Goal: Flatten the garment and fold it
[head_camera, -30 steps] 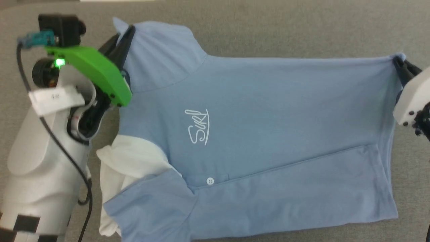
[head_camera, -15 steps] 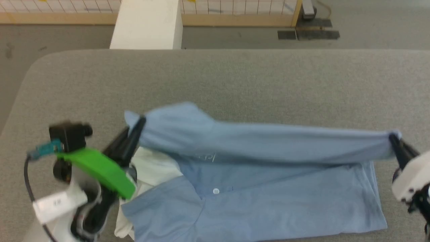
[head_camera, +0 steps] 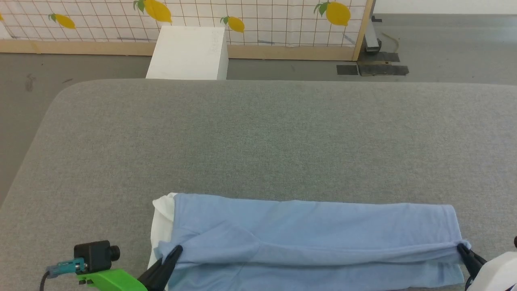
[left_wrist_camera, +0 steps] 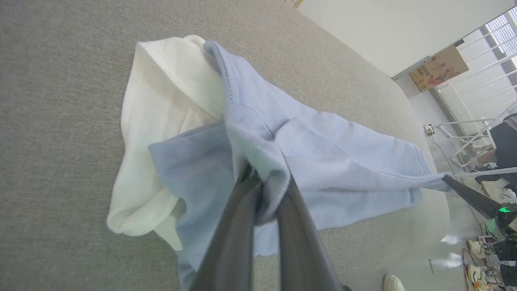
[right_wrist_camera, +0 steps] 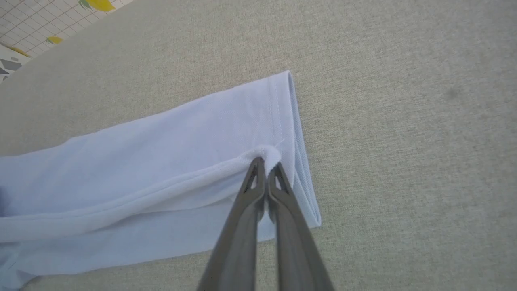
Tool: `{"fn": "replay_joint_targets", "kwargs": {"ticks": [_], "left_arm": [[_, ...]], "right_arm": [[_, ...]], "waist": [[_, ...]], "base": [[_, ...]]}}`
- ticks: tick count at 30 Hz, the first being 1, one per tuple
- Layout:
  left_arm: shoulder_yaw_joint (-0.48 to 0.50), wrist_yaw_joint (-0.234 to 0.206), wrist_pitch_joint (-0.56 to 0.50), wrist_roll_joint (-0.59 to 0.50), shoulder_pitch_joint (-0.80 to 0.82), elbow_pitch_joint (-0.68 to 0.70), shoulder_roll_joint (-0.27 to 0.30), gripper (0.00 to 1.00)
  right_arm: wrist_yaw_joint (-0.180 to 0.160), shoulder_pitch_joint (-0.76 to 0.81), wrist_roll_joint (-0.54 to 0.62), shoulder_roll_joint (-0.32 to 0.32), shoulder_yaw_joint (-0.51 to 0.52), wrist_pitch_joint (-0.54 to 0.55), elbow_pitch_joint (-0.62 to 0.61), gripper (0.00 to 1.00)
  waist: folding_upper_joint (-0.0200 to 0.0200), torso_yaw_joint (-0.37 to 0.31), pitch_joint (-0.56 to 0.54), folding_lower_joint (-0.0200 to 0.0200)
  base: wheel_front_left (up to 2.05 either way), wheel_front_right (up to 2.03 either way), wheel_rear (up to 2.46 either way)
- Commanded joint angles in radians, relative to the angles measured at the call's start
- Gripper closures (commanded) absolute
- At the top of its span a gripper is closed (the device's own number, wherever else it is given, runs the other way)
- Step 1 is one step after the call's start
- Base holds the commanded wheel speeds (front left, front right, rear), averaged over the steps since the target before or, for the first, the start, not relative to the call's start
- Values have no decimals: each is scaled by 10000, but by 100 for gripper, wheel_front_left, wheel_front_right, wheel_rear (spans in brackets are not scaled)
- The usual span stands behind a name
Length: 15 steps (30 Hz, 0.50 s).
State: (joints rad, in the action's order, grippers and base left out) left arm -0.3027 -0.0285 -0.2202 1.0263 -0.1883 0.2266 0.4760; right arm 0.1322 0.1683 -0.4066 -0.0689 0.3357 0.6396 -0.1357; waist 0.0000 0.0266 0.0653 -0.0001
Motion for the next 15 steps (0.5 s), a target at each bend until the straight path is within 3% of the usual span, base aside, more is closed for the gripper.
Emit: {"fn": "replay_joint_targets", "kwargs": {"ticks": [1,11,14,15], "left_arm": [[-11,-43,-80,31,-7,-50,98,100],[-764,51,-982,-30,1090,-2021,-144,100],[-946,78,-1146,-109,1471,-2698,-262,94],[-1143,145,-1223,-295,1816,-3310,-333,89]], "right_arm": [[-15,32,74,51,-36,26,73,100],[-15,-625,621,102,-525,-25,1271,100],[-15,-823,705,105,-624,-71,1640,100],[-15,-1007,780,96,-728,-157,1953,67]], "waist": [[0,-3,59,1],[0,-43,299,1],[0,-47,363,1],[0,-62,420,1]], "base": [[0,0,0],[0,0,0],[0,0,0],[0,0,0]]}}
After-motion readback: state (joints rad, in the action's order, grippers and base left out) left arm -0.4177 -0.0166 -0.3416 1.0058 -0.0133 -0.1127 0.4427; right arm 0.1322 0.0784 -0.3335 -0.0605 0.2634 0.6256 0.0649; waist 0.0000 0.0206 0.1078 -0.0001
